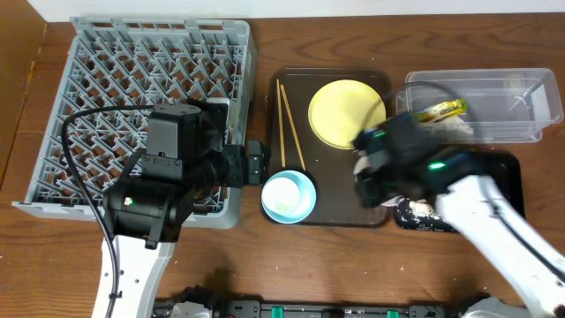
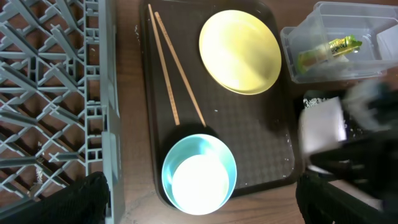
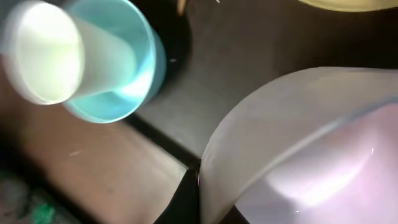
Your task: Sort waste into correct bins and load items into the dishwasher
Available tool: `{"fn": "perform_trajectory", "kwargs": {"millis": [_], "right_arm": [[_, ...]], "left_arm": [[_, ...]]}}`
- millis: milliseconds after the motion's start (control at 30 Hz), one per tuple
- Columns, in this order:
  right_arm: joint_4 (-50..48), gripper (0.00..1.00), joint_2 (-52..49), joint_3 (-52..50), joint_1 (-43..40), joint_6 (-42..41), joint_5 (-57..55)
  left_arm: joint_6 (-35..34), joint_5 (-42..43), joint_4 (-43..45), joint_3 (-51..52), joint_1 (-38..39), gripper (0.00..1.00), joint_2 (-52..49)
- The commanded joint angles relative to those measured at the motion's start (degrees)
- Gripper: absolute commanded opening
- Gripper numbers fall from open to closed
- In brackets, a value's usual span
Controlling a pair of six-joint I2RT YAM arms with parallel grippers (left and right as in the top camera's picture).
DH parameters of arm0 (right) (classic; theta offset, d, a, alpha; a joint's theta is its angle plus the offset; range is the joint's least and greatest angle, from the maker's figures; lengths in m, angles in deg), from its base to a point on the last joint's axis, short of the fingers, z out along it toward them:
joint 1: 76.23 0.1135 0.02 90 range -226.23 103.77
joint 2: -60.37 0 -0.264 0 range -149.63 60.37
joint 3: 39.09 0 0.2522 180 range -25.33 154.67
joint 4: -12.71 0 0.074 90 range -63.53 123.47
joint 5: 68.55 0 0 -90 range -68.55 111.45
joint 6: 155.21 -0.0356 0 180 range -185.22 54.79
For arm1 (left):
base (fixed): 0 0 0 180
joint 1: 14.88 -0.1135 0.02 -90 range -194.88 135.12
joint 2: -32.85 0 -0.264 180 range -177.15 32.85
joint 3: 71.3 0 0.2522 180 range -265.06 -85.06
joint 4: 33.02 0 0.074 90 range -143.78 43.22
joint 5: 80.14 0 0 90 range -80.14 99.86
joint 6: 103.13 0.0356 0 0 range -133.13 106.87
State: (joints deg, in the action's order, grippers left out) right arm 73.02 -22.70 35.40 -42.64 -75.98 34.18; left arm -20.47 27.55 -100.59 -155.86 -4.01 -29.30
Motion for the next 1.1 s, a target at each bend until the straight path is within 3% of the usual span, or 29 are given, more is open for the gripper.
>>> {"fn": "perform_trajectory", "kwargs": {"millis": [0, 133, 267, 333, 400, 567, 800, 1067], "right_arm": [[-2.62, 0.01, -5.92, -0.74, 5.73, -6.6, -13.97], [-5.66, 0.01, -10.82, -0.74, 8.22, -6.58, -13.57], [-6.1, 0.28, -12.55, -0.72, 8.46, -6.6, -13.38], [-6.05, 0.32, -11.82, -0.35, 7.98, -6.6, -11.63], [-6.16, 0.44, -9.66, 1.22, 6.38, -6.6, -6.91], [-5.77, 0.61, -4.79, 4.74, 0.85, -6.6, -0.02], [-5.6, 0.69, 1.66, 6.78, -12.33, -6.6, 10.88], [-5.09, 0.7, 2.6, 6.75, -20.04, -6.58, 15.26]], "left_arm": [[-0.09, 0.28, -0.17, -1.05, -0.2, 0.97, 0.09], [-0.09, 0.28, -0.17, -1.05, -0.2, 0.96, 0.09], [-0.09, 0.28, -0.17, -1.05, -0.2, 0.96, 0.09], [-0.09, 0.28, -0.17, -1.05, -0.2, 0.96, 0.09], [-0.11, 0.31, -0.09, -1.05, -0.2, 0.97, 0.09], [-0.5, 0.35, -0.13, -1.05, -0.2, 0.96, 0.09], [-1.64, 1.38, 0.26, -1.05, 0.42, 0.96, -0.31], [-1.75, -2.73, -1.09, -0.09, 12.41, 0.98, -8.96]]}}
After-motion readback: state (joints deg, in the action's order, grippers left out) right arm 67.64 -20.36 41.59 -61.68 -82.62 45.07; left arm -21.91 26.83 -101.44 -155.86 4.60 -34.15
